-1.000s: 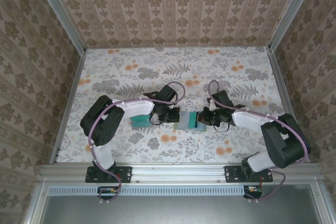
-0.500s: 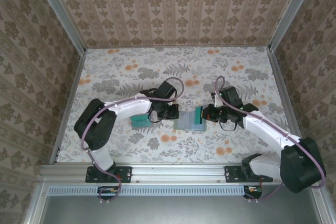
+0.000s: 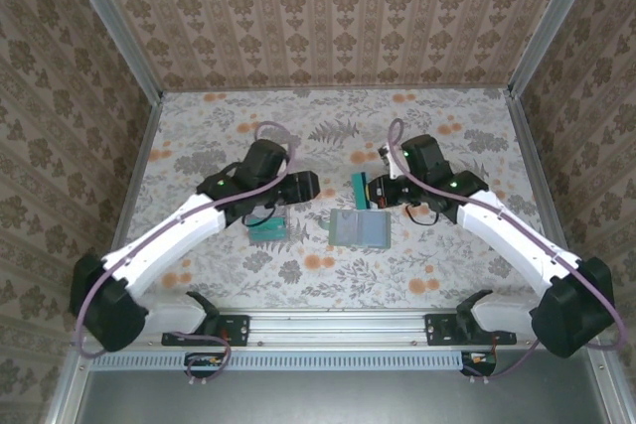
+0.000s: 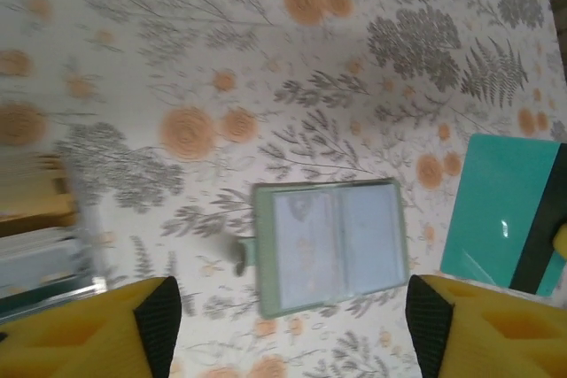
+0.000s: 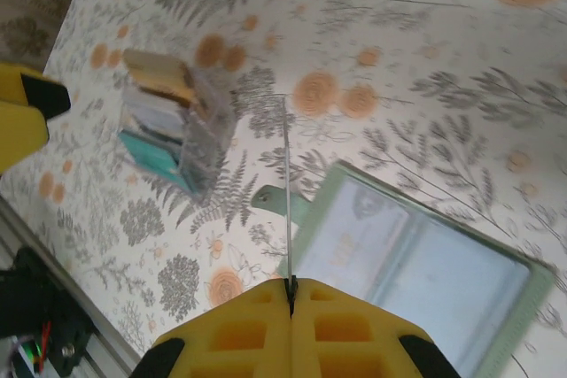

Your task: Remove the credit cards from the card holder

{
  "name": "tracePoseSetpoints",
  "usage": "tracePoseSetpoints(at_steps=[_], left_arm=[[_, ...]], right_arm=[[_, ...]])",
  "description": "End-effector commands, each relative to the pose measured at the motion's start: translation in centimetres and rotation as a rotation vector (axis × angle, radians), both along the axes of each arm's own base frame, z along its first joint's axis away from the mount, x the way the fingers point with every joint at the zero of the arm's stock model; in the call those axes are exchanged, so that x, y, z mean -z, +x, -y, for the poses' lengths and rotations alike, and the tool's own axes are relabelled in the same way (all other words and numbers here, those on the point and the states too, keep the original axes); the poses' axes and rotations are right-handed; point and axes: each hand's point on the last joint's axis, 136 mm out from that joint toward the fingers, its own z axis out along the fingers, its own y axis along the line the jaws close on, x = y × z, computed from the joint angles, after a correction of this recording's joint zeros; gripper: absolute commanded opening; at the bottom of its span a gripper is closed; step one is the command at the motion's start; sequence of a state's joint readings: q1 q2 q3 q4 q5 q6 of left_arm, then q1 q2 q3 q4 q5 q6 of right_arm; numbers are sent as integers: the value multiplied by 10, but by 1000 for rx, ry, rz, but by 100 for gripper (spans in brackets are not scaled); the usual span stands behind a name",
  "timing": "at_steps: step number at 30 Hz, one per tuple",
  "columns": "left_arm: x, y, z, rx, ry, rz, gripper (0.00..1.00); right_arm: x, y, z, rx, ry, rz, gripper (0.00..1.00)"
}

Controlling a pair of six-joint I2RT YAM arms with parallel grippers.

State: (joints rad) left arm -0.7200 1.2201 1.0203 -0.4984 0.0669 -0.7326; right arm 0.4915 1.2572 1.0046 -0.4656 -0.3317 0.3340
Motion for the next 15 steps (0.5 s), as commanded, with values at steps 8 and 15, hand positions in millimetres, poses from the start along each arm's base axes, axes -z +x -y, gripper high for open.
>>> tracePoseSetpoints(at_steps=[8,15], left_arm=[[3,-32,-115,-298,90,52,100],[5,-64,-164,-429,102,61,100]], right_arm=[[-15,7,-84,-361,-182,210,0],[-6,12,-142,-570,-285,277,0]])
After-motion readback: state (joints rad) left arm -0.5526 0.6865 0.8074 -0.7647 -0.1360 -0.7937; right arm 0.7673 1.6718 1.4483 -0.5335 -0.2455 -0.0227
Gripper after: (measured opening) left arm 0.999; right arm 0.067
